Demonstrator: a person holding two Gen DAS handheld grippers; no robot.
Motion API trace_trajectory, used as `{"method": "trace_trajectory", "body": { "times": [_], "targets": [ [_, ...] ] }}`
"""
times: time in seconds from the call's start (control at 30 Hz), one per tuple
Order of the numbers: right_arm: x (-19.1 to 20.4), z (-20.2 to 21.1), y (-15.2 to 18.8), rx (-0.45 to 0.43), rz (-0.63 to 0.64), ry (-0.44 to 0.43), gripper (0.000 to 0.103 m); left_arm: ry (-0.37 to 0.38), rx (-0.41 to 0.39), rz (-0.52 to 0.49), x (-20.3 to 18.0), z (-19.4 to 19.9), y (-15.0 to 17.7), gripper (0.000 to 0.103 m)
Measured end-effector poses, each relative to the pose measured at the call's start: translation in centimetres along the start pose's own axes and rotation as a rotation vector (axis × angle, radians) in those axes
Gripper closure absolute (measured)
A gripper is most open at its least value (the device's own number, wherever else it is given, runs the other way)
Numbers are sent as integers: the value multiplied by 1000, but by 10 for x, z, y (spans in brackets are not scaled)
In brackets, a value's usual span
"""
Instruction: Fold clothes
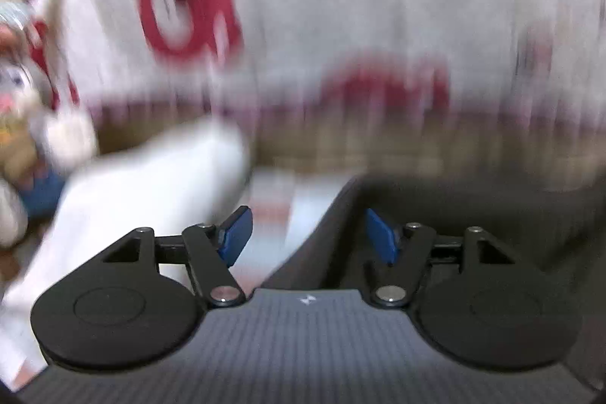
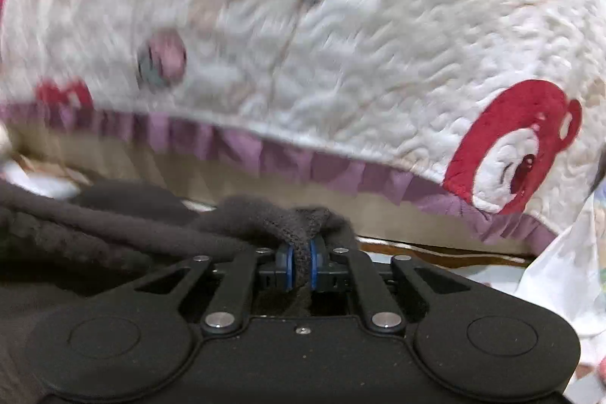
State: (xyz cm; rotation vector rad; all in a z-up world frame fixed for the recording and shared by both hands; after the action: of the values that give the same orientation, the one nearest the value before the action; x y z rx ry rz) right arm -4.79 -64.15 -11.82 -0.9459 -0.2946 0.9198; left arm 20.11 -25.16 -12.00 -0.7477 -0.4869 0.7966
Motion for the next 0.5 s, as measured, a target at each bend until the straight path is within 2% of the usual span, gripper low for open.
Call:
{"method": "trace_trajectory", "body": {
  "times": [0.03, 0.07, 0.1, 0.13, 0.17, 0.37, 0.43, 0.5],
  "targets": [
    [4, -5, 8, 48, -34, 17, 80, 5, 58, 10, 4, -6, 15, 39],
    [8, -8, 16, 92, -72, 27, 75, 15, 103, 26, 9, -8, 28, 40],
    [10, 0, 27, 106, -128, -7, 67, 32, 135, 51, 15, -9, 37, 40],
    [12, 8, 38, 119, -184, -41, 54, 48, 167, 75, 22, -9, 46, 40],
    [15, 16, 48, 133, -241, -75, 50, 56, 189, 93, 27, -9, 52, 39],
    [34, 66, 115, 309, -481, -328, 49, 24, 201, 125, 41, -14, 50, 37],
    [42, 79, 127, 347, -542, -363, 49, 10, 217, 135, 44, -17, 52, 37],
    [55, 87, 135, 375, -552, -389, 49, -7, 235, 144, 47, -18, 55, 37]
  ]
}}
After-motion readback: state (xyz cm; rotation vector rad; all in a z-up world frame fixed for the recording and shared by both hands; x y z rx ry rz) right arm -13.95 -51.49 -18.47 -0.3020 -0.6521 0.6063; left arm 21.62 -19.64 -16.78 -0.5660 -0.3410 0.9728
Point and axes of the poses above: each gripper's, at about its wrist camera, not at the fingertips, and z roughly against the way its jaws point, x to its left, y to its underside, the point moved 3 cm from there along -z, roughly the way its jaws point
